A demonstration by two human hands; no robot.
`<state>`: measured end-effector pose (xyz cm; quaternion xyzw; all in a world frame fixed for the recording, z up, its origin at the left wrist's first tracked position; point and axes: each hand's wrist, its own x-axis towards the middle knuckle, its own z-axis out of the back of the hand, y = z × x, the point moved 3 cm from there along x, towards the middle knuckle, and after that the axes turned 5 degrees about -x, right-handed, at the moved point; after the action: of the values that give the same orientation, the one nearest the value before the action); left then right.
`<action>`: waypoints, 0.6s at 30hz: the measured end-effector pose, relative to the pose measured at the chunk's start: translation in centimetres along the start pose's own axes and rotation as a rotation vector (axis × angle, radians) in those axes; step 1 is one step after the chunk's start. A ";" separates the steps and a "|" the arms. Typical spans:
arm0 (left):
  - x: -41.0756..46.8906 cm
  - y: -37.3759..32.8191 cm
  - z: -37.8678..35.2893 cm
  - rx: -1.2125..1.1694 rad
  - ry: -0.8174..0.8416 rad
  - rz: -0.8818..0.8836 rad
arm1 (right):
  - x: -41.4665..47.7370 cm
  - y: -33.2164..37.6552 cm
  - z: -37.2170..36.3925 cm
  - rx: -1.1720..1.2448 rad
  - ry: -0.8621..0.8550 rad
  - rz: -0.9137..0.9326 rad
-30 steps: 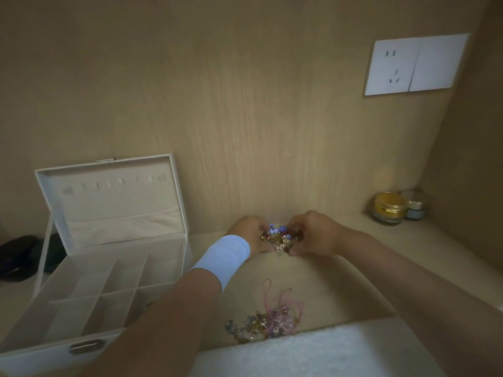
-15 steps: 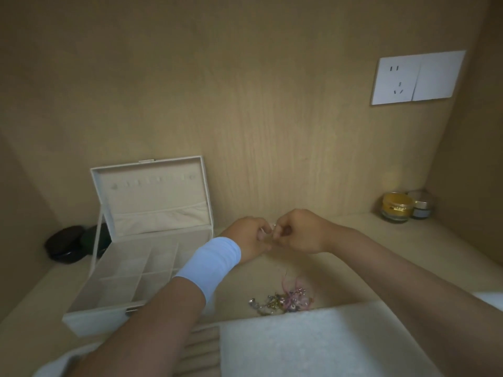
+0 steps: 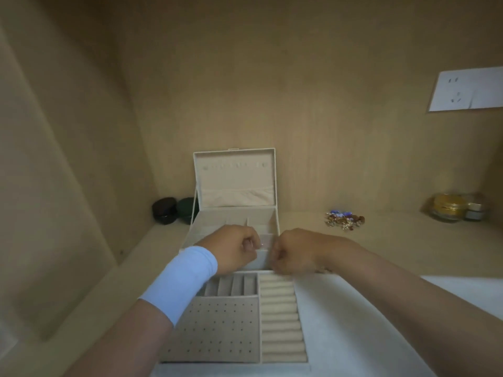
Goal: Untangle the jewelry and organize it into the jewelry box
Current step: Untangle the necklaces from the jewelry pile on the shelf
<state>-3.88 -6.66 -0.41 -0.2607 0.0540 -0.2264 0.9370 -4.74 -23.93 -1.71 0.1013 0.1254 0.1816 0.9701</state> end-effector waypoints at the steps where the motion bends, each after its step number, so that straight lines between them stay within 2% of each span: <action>1: -1.0 0.9 0.2 0.018 0.024 0.029 | -0.1 0.3 -0.4 -0.026 0.034 -0.013; 4: -3.9 3.3 1.0 0.119 0.064 0.086 | -0.7 1.3 -1.4 -0.088 0.109 -0.029; 7: -5.7 5.4 1.3 0.242 0.116 0.172 | -1.0 1.7 -1.9 -0.086 0.107 -0.081; 12: -5.8 6.6 1.1 0.153 0.095 0.199 | -1.4 1.7 -1.5 0.023 0.148 -0.127; 18: -4.0 6.2 1.3 -0.016 -0.041 0.155 | -1.3 -0.3 0.1 0.162 0.002 -0.169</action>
<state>-4.72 0.47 -2.52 -0.2680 0.0566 -0.1473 0.9504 -5.82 -24.75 -1.42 0.1681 0.1486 0.0886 0.9705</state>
